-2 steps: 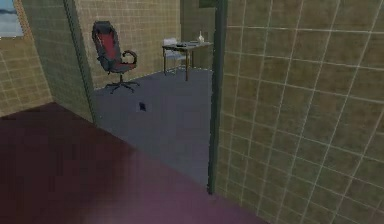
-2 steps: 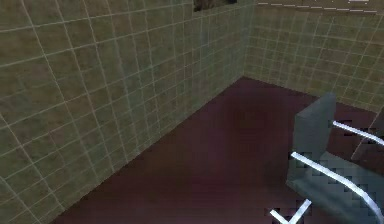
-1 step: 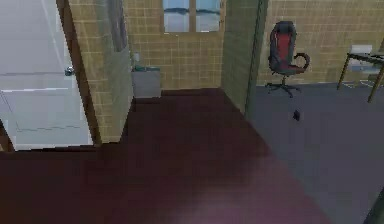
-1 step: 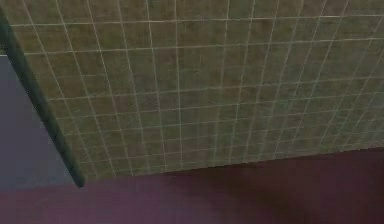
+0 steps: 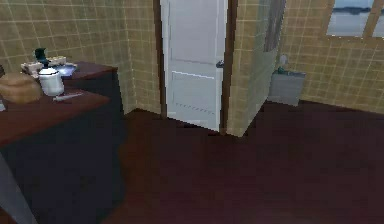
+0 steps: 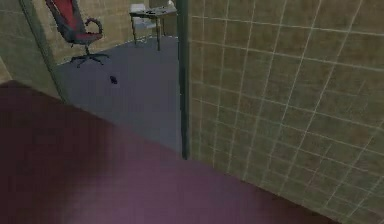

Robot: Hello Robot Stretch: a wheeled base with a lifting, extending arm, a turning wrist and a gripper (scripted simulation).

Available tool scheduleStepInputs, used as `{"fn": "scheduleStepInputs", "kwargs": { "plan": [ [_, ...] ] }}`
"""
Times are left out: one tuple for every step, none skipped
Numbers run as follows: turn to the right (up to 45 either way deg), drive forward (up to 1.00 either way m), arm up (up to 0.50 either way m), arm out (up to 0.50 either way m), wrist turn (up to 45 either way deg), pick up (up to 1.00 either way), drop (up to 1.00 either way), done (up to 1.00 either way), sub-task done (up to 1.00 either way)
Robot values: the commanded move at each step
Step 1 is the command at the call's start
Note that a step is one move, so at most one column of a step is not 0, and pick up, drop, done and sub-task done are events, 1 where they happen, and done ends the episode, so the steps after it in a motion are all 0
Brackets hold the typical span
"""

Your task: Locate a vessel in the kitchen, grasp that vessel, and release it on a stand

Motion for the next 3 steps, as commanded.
{"fn": "scheduleStepInputs", "kwargs": {
  "plan": [
    [0.0, 0.30, 0.00, 0.00, 0.0, 0.00, 0.00, 0.00, 0.00],
    [-45.0, 0.00, 0.00, 0.00, 0.0, 0.00, 0.00, 0.00, 0.00],
    [-12.0, 0.00, 0.00, 0.00, 0.0, 0.00, 0.00, 0.00, 0.00]
  ]
}}
